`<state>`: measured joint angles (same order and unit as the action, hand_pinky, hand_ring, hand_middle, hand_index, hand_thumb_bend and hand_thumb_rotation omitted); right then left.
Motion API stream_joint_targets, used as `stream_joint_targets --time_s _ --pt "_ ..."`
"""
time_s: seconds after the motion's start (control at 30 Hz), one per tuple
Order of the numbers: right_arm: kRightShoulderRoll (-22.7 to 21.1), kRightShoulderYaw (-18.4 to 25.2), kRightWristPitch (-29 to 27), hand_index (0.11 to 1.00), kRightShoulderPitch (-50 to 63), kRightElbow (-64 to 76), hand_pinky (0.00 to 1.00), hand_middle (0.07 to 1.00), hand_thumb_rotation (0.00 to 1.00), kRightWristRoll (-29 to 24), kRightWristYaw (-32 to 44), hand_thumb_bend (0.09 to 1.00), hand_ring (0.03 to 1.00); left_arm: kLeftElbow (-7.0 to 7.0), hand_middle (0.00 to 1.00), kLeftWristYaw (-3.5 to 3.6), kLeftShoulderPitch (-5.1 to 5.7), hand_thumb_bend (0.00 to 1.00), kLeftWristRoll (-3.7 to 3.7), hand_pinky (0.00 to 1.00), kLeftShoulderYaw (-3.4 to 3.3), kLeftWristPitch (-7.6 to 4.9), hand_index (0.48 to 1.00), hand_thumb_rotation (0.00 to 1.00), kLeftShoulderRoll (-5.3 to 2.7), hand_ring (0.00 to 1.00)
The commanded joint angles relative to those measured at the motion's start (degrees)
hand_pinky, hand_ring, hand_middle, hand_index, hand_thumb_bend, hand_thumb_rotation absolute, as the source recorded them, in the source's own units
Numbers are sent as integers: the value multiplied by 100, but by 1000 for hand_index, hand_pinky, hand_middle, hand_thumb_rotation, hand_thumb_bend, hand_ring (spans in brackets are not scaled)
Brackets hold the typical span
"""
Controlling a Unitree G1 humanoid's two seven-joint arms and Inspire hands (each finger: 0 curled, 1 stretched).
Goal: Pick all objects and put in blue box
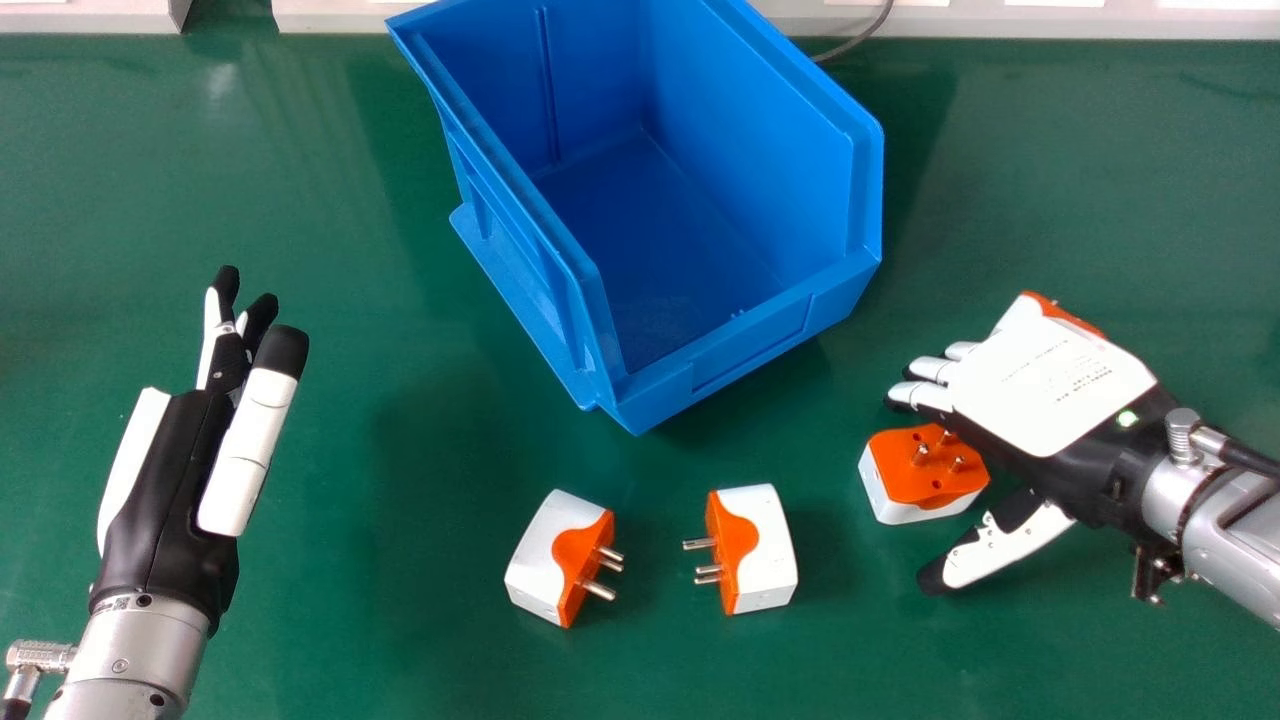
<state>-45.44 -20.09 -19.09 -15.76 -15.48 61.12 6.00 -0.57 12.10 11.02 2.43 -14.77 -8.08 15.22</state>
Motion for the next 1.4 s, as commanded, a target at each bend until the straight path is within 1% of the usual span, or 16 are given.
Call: stream_joint_targets --time_s 0.0,0.23,0.43,0.6,0.63,0.67,0.7,0.73,0.83,0.9,0.93,0.97,1.0,1.1,1.2,1.37 --pt "9 -60 83 858 -183 -76 838 900 719 43 -136 650 882 -158 1000 17 52 910 96 1000 -58 -33 1000 1000 83 1000" --pt "23 -281 183 859 -289 -225 832 899 711 193 -269 629 881 -178 1000 44 69 919 93 1000 -72 -27 1000 1000 87 1000" --pt "31 -408 156 821 -379 -363 810 857 666 214 -445 542 846 -205 1000 51 86 935 86 1000 -73 2 1000 1000 99 1000" --pt "127 -530 56 748 -536 -702 718 779 596 203 -904 464 773 -202 1000 52 90 934 75 1000 -75 0 1000 1000 109 1000" --pt "144 -555 35 714 -559 -774 684 740 552 197 -1025 462 738 -201 1000 50 90 933 69 1000 -73 0 1000 1000 109 1000" --pt "165 -571 14 633 -576 -844 600 640 356 183 -1154 483 633 -198 1000 47 89 932 64 1000 -71 -3 1000 1000 108 1000" --pt "172 -587 -2 603 -592 -896 548 591 284 170 -1241 490 571 -200 1000 43 87 930 59 1000 -68 -3 1000 1000 106 1000" --pt "173 -608 -9 546 -599 -938 446 497 145 190 -1374 505 451 -205 1000 39 85 926 54 1000 -64 1 1000 1000 105 1000" --pt "169 -670 -41 514 -643 -1087 354 444 74 247 -1762 512 364 -209 1000 25 72 919 32 1000 -49 4 1000 1000 100 1000" --pt "206 -715 -92 507 -723 -1280 323 434 59 271 -2139 514 339 -231 1000 5 74 914 12 1000 -42 -4 1000 1000 91 1000" --pt "217 -746 -122 499 -764 -1371 275 431 47 285 -2310 516 293 -243 1000 -3 78 899 6 1000 -40 -5 1000 1000 87 1000" --pt "225 -777 -157 488 -808 -1464 196 371 55 302 -2473 518 220 -240 1000 -11 68 876 -1 1000 -36 -4 1000 1000 86 1000" --pt "228 -799 -187 488 -838 -1531 196 371 55 299 -2580 518 220 -233 1000 -17 58 876 -7 1000 -32 -3 1000 1000 85 1000" --pt "247 -814 -249 478 -880 -1612 63 176 108 200 -2622 517 98 -202 1000 -29 33 835 -19 1000 -22 -21 1000 1000 84 1000" --pt "261 -823 -270 477 -918 -1623 31 131 118 114 -2470 516 68 -190 1000 -42 10 825 -39 1000 -4 -19 1000 1000 85 1000" --pt "259 -860 -196 476 -971 -1552 16 107 117 109 -2173 514 52 -210 1000 -40 8 812 -34 1000 -5 -2 1000 1000 98 1000"
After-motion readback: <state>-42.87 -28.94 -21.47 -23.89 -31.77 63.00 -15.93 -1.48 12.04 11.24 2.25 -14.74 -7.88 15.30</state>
